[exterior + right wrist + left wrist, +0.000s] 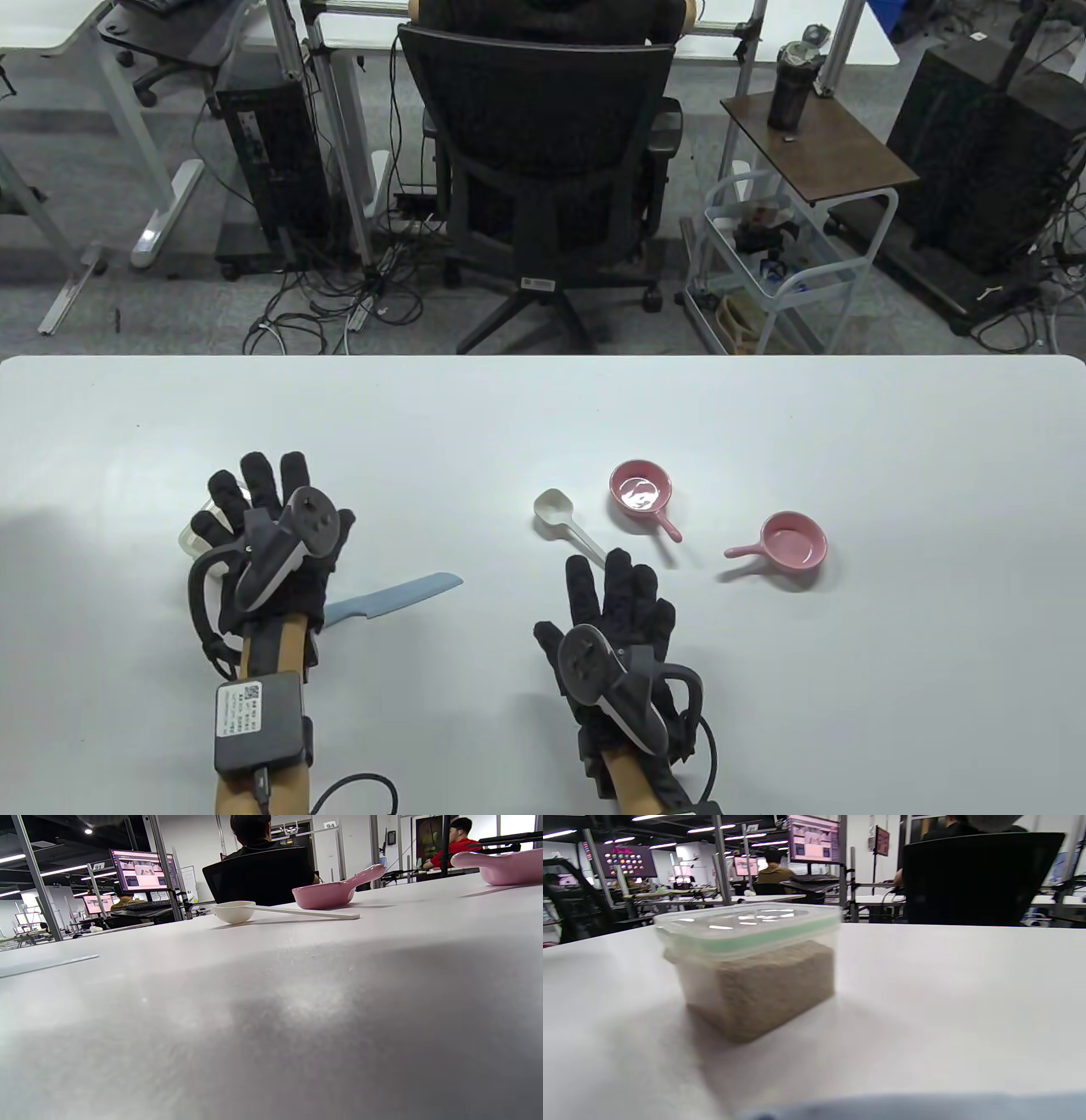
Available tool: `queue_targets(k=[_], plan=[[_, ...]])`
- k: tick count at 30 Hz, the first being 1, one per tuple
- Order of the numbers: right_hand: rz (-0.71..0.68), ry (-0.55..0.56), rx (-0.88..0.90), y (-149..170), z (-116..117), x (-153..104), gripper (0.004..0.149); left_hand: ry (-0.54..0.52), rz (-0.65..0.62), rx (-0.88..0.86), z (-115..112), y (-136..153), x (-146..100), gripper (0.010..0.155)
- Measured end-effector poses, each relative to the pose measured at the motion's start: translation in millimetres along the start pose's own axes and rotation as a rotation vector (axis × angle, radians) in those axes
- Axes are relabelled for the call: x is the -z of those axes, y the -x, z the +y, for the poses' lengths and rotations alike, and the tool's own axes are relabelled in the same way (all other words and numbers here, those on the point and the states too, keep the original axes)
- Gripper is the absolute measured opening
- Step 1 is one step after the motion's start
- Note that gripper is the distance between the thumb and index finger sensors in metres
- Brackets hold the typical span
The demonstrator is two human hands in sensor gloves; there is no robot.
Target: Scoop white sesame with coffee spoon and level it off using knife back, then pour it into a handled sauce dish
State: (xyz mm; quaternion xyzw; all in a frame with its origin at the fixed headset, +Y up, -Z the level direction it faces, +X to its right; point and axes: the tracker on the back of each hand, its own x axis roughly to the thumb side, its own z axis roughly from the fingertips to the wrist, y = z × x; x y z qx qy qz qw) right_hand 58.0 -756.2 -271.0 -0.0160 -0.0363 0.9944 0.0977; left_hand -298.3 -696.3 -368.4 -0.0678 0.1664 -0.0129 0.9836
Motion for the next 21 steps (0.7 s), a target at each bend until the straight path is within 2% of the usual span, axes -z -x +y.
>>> queue_targets(k=[6,12,14,17,19,21], plan=[[0.004,-0.005,0.012,0.7,-0.2,0.5,0.076,0.064,0.066,0.032,-9.5,29.7,24.2,0.087],[0.006,-0.011,0.012,1.0,-0.6,0.2,0.076,0.216,0.093,-0.03,-28.9,49.0,38.7,0.095],[0.009,-0.015,0.015,1.4,-0.8,0.4,0.076,0.306,0.08,-0.052,-38.2,52.8,40.9,0.101],[0.01,-0.02,0.013,1.1,-0.6,0.1,0.076,0.238,0.055,0.015,-38.4,50.4,41.8,0.103],[0.01,-0.021,0.004,1.1,-1.1,-0.3,0.075,0.246,0.049,0.049,-36.4,47.7,43.8,0.105],[0.011,-0.022,0.007,1.6,-1.3,-0.1,0.075,0.204,0.027,0.045,-34.3,48.1,45.5,0.107]])
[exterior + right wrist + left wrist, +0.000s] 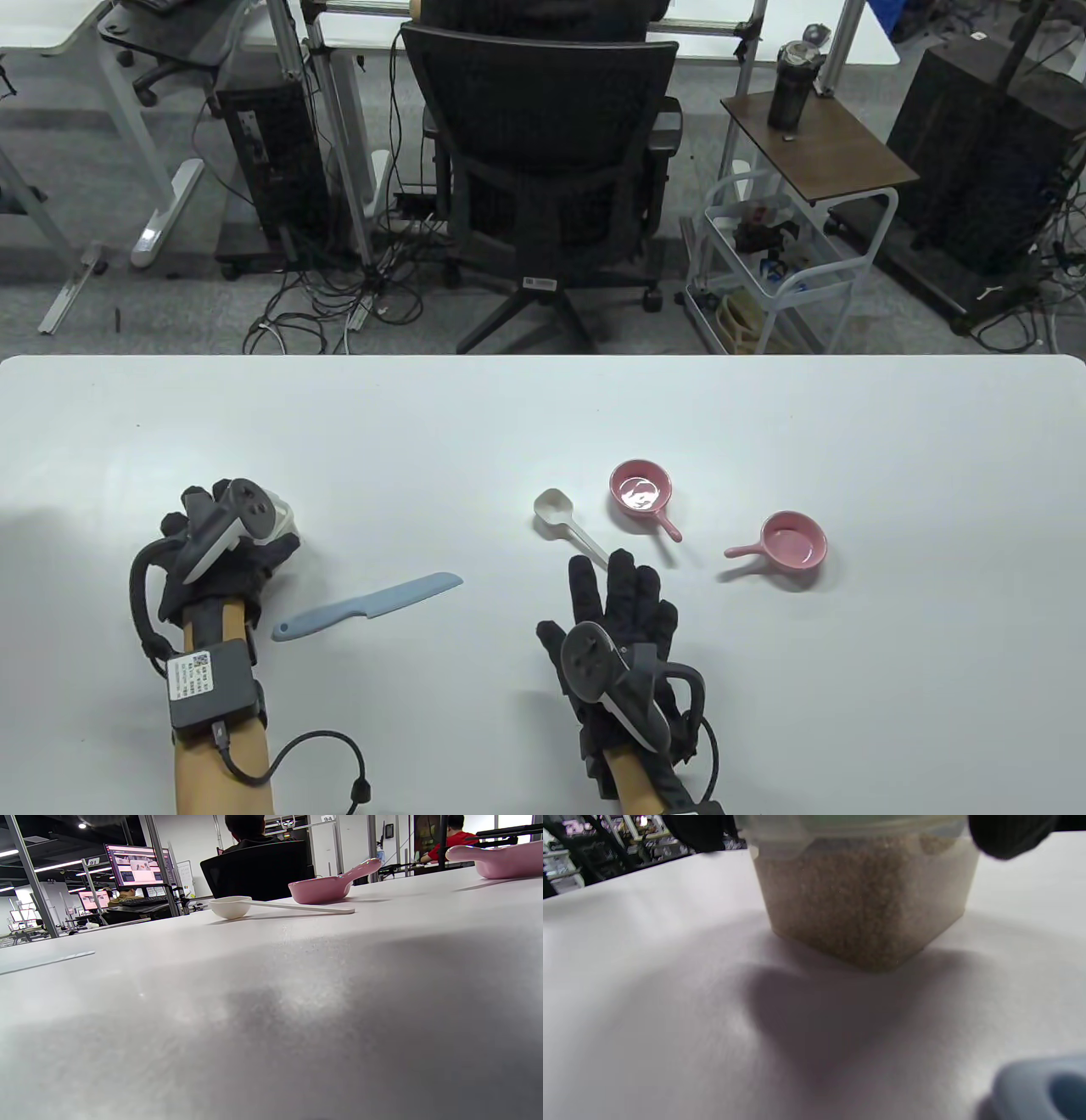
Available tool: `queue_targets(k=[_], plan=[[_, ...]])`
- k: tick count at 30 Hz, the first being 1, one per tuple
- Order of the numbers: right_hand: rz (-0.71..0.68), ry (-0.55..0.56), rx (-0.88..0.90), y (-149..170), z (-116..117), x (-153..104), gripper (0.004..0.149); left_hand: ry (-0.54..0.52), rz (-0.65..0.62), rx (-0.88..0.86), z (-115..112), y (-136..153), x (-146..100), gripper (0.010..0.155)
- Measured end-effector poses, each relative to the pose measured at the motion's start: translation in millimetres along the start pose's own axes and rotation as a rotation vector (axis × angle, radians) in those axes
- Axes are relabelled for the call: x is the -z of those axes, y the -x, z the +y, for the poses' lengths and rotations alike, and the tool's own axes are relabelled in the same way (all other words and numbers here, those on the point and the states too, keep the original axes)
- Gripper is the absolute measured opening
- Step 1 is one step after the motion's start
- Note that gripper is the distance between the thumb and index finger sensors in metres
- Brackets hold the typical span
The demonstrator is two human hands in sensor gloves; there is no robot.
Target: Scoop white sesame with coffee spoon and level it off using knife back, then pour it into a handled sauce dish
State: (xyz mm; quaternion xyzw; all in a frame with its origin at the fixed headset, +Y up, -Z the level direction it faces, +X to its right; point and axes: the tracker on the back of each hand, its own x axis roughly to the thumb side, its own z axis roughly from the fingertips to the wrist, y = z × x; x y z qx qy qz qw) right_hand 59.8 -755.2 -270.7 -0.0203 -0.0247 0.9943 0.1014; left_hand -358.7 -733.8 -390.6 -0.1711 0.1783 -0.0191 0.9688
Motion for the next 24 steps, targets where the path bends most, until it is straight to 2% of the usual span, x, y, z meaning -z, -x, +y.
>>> queue_targets(k=[7,10,14,19,24], plan=[[0.009,-0.005,0.015,2.7,-1.1,0.5,0.075,-0.02,-0.018,-0.062,2.1,0.6,1.7,0.112],[0.009,-0.008,0.017,3.5,-1.4,0.5,0.075,-0.074,-0.045,-0.053,1.9,-0.4,-1.6,0.112],[0.005,-0.013,0.019,3.6,-1.0,0.8,0.075,-0.183,-0.124,-0.011,14.3,-7.4,-15.4,0.111],[0.01,-0.005,0.009,4.8,-2.1,0.5,0.074,-0.282,-0.257,0.029,37.8,-28.5,-48.3,0.11],[0.014,-0.001,0.025,5.6,-2.1,0.7,0.074,-0.408,-0.492,0.088,49.0,-70.4,-102.7,0.11]])
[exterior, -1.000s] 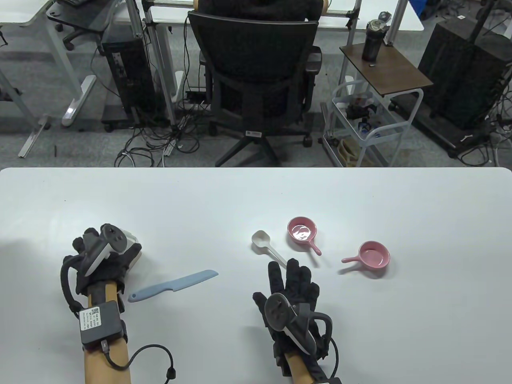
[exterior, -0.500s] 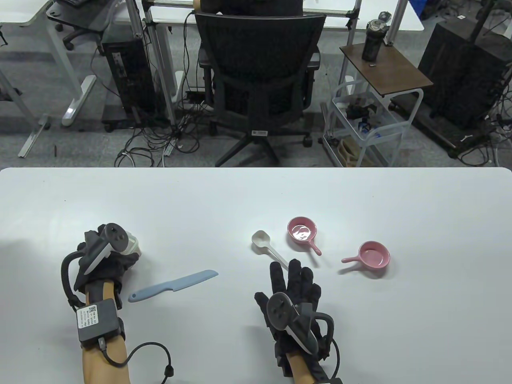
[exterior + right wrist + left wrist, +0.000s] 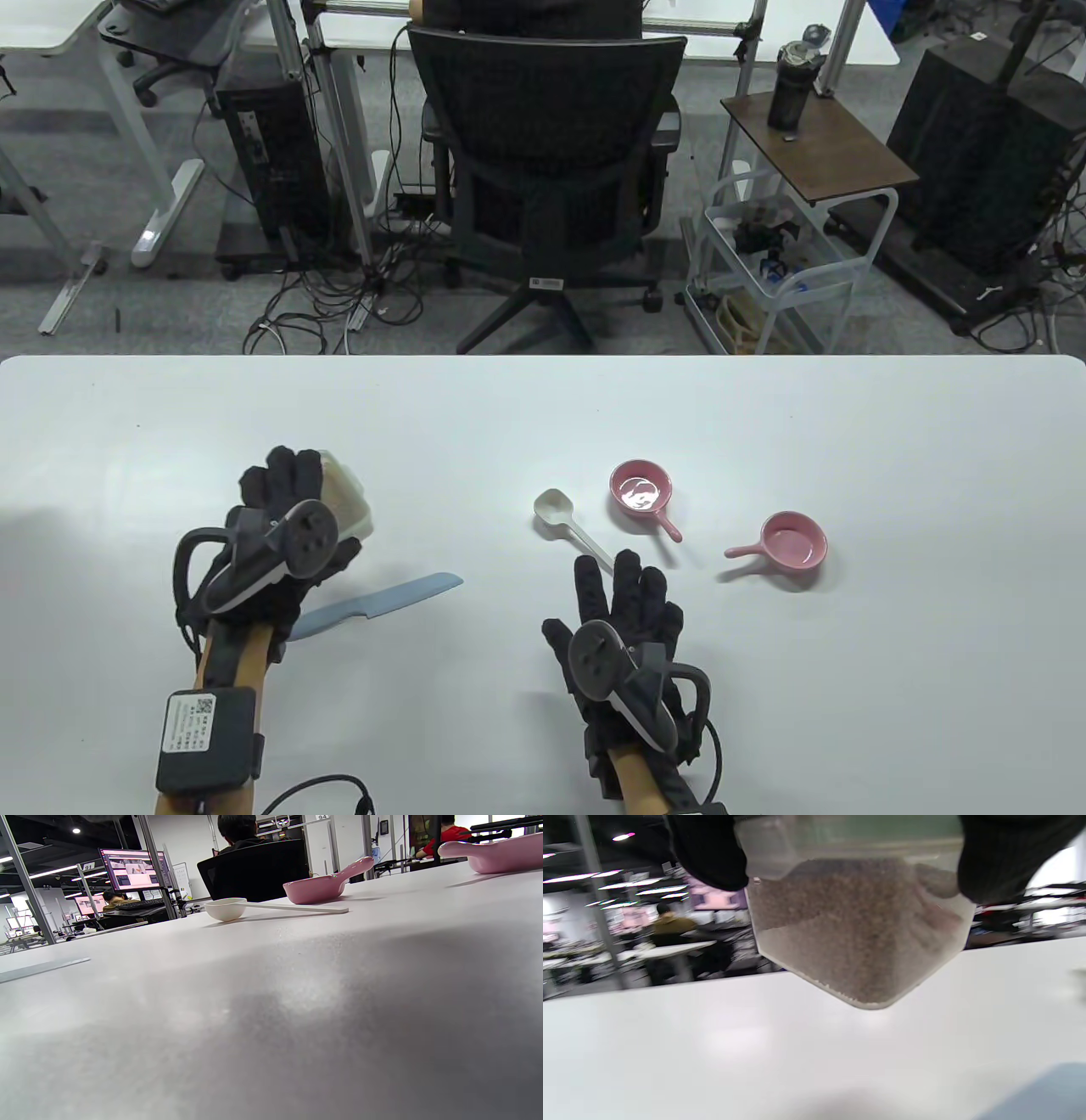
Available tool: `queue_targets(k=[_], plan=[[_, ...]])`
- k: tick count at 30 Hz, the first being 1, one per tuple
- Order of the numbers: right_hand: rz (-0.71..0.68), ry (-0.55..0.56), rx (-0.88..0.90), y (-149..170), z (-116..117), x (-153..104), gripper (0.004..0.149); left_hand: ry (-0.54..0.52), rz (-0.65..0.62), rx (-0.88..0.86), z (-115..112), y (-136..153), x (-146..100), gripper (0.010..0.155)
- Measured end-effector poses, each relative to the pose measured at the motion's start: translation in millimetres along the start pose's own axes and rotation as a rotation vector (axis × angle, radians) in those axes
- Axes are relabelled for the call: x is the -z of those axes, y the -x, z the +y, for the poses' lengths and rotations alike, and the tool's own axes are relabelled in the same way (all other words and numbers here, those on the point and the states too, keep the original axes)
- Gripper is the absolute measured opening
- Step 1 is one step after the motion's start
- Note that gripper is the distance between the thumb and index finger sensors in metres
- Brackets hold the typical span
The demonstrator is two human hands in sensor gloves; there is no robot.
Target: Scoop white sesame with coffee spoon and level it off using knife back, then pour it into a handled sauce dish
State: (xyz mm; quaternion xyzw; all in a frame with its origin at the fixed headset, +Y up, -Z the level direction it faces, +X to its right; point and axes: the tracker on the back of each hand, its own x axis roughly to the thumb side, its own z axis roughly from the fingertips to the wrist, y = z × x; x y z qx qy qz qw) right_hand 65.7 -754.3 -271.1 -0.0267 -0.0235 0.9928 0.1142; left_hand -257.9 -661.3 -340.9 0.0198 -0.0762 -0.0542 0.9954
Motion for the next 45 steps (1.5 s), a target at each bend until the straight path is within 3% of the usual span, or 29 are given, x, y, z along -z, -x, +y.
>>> queue_targets(k=[3,7,11,16,34,39,45], plan=[[0.003,0.01,0.008,1.2,-1.5,-0.3,0.073,-0.032,-0.162,-0.054,9.1,-35.0,-12.2,0.11],[0.016,0.036,0.019,5.4,-5.1,-1.5,0.072,0.054,-0.392,-0.057,4.0,-82.2,-22.2,0.111],[0.025,0.03,0.039,8.4,-6.1,-2.2,0.072,0.115,-0.483,-0.016,-19.2,-117.4,-29.5,0.111],[0.026,0.017,0.044,7.9,-5.8,-1.9,0.072,0.162,-0.518,-0.006,-44.8,-137.2,-30.3,0.111],[0.032,0.008,0.059,8.6,-5.8,-0.5,0.072,0.217,-0.504,-0.012,-64.3,-145.0,-27.2,0.114],[0.029,-0.001,0.065,8.3,-5.1,-0.5,0.072,0.225,-0.486,-0.059,-56.1,-138.5,-29.5,0.116],[0.003,-0.019,0.163,5.3,-7.1,-0.6,0.074,0.109,-0.339,-0.184,-36.8,-114.3,-38.4,0.103]])
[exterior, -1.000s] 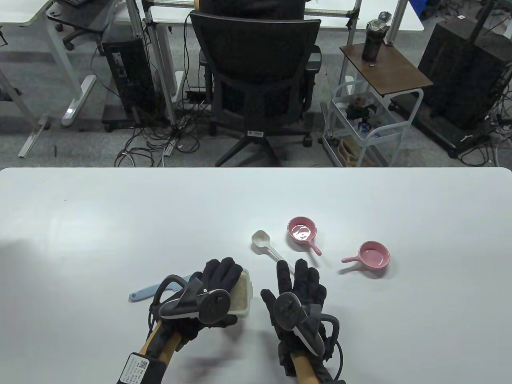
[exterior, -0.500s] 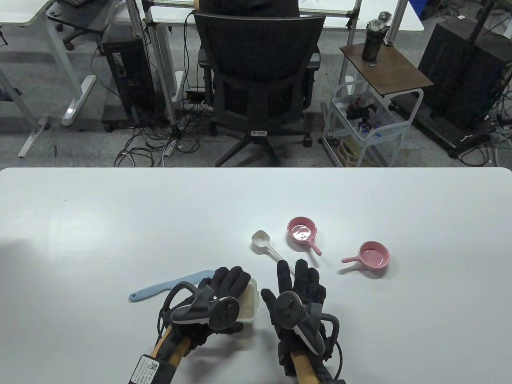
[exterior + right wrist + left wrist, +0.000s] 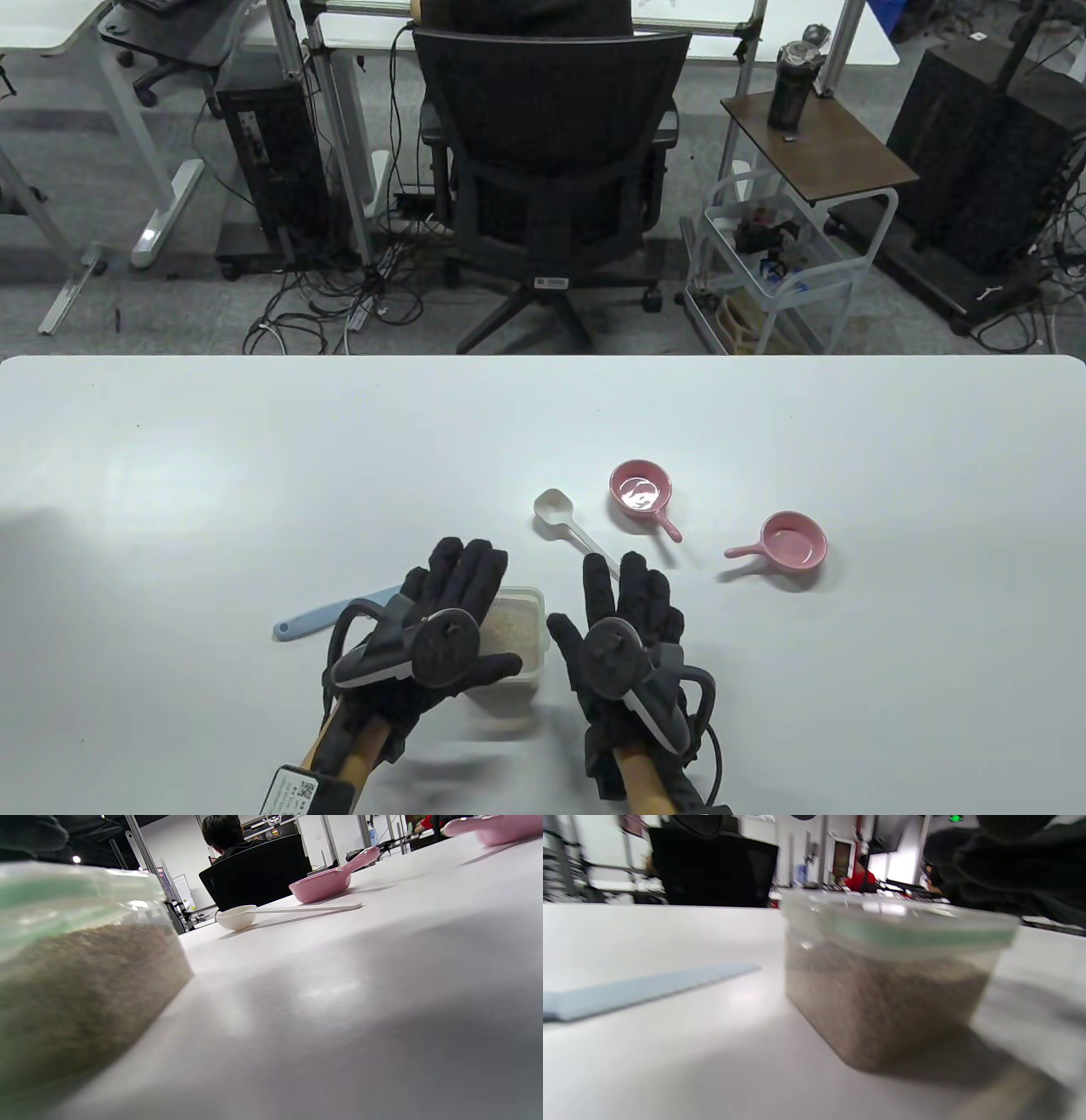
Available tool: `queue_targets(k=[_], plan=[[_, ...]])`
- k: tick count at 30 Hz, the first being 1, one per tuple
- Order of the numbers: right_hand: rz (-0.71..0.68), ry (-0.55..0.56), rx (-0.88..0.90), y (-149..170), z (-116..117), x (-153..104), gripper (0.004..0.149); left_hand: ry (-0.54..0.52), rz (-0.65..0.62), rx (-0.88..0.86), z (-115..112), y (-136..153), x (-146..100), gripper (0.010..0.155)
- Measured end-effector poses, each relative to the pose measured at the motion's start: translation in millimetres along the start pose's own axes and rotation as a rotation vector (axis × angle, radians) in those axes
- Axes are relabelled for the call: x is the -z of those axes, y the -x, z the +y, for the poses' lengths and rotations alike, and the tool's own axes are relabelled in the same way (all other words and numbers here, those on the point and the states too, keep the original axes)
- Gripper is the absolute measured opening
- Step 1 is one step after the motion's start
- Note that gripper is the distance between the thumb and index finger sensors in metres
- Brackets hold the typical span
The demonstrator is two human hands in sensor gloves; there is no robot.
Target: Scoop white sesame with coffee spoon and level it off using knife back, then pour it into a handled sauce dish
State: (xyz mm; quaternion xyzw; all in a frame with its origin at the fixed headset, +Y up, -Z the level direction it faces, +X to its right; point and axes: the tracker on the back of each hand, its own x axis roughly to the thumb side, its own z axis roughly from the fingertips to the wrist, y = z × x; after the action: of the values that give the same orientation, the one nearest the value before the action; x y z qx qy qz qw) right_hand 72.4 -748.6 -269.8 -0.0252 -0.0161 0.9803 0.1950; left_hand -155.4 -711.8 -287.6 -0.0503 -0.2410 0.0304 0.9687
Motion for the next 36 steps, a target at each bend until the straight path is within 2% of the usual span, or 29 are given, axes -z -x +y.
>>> queue_targets(k=[2,4,7,11,15,23,29,36], plan=[[-0.014,0.009,0.023,-3.0,-1.1,0.1,0.074,-0.086,0.065,-0.062,0.2,8.2,-7.9,0.097],[-0.043,0.002,0.037,-7.4,-0.3,-0.7,0.074,-0.119,0.118,-0.17,-6.3,13.8,-12.2,0.095],[-0.079,-0.03,0.06,-16.4,5.6,-1.3,0.075,-0.101,0.163,-0.321,-24.3,18.3,-15.1,0.094],[-0.087,-0.11,0.078,-26.6,19.0,-0.2,0.078,-0.067,0.227,-0.306,-44.6,19.3,-12.7,0.093],[-0.074,-0.128,0.047,-31.2,27.5,2.1,0.082,0.01,0.211,-0.371,-57.5,17.9,-6.7,0.089],[-0.03,-0.14,0.066,-30.6,30.2,5.7,0.067,-0.078,0.251,-0.41,-57.9,14.4,-8.3,0.076],[-0.029,-0.148,0.051,-33.9,30.5,6.0,0.065,-0.115,0.286,-0.399,-57.4,11.9,-7.7,0.074],[-0.018,-0.124,0.001,-45.5,29.8,5.7,0.063,-0.14,0.36,-0.285,-52.4,8.1,-4.4,0.065]])
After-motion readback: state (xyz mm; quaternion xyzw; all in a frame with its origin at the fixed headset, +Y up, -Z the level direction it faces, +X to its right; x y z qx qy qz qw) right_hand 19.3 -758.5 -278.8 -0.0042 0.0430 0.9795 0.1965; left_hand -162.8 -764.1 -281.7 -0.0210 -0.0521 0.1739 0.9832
